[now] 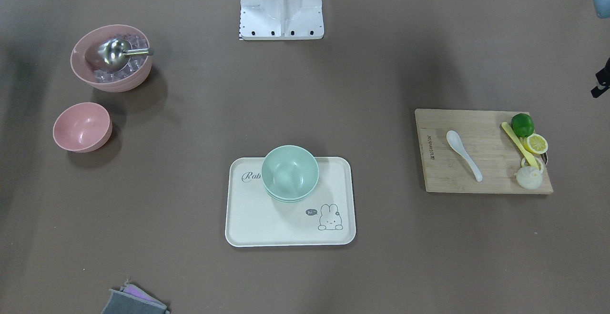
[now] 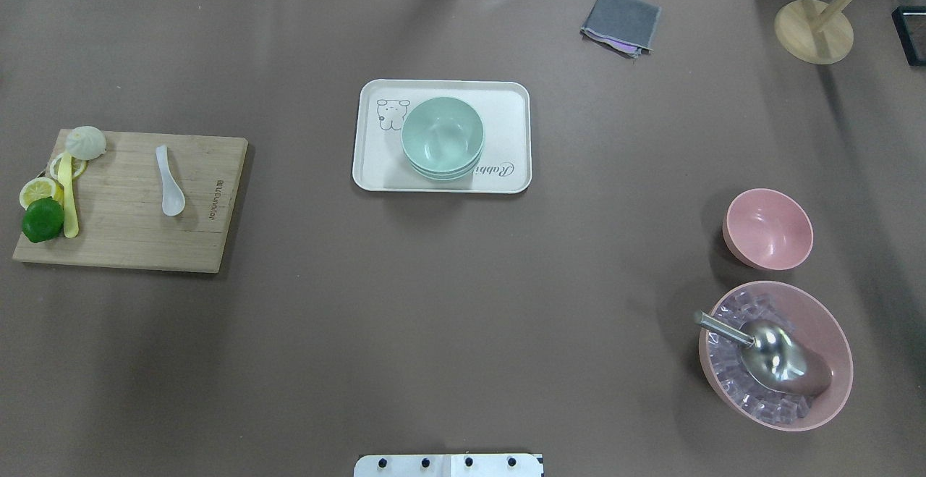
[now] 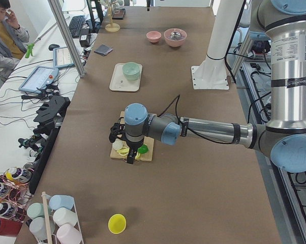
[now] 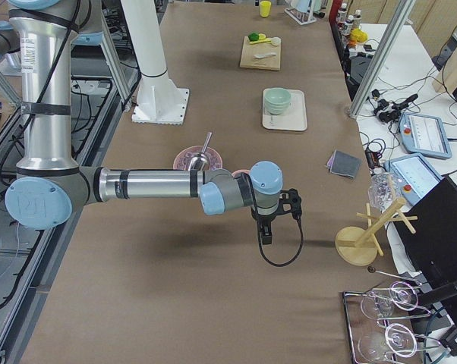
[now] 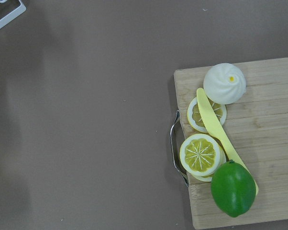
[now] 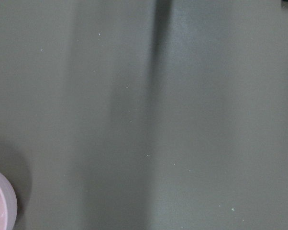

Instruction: Stack pink bowl on green and place spoon

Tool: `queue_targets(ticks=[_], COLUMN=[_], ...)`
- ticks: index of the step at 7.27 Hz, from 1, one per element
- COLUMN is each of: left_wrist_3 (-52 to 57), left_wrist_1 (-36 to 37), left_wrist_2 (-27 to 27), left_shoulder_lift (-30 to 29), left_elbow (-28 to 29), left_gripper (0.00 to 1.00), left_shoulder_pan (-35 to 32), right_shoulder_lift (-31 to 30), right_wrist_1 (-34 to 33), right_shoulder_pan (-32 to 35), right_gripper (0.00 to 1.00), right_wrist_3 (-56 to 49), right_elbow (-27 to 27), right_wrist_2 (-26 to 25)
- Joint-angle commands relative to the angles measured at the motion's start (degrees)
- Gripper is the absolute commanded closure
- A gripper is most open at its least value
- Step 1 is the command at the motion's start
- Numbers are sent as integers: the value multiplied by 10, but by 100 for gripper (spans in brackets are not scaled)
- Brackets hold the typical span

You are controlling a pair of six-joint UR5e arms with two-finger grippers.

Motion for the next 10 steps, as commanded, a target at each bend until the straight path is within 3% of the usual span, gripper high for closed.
queue_targets(ticks=[1, 2, 5, 8, 9, 10], left_wrist_3=[-23, -55, -70, -155, -162, -180], left_wrist_1=[10, 2, -6, -61, -63, -62], left_wrist_2=[-5, -41, -52, -52, -52, -51], left_shoulder_lift=[0, -1, -1, -3, -4, -9], left_elbow=[1, 11, 12, 10, 10, 11], left_gripper=[2, 2, 2, 2, 2, 2], left_shoulder_pan=[1, 4, 5, 26, 29, 43], right_shoulder_lift=[-2, -1, -1, 13, 10, 8], right_wrist_1=[0, 21, 176, 179, 179, 179], right_shoulder_pan=[-14, -40, -147, -212, -223, -233], right_gripper=[0, 0, 0, 2, 9, 27], right_wrist_3=[0, 5, 255, 336, 334, 334], right_elbow=[-1, 2, -4, 4, 2, -2], right_wrist_2=[34, 38, 21, -7, -18, -21])
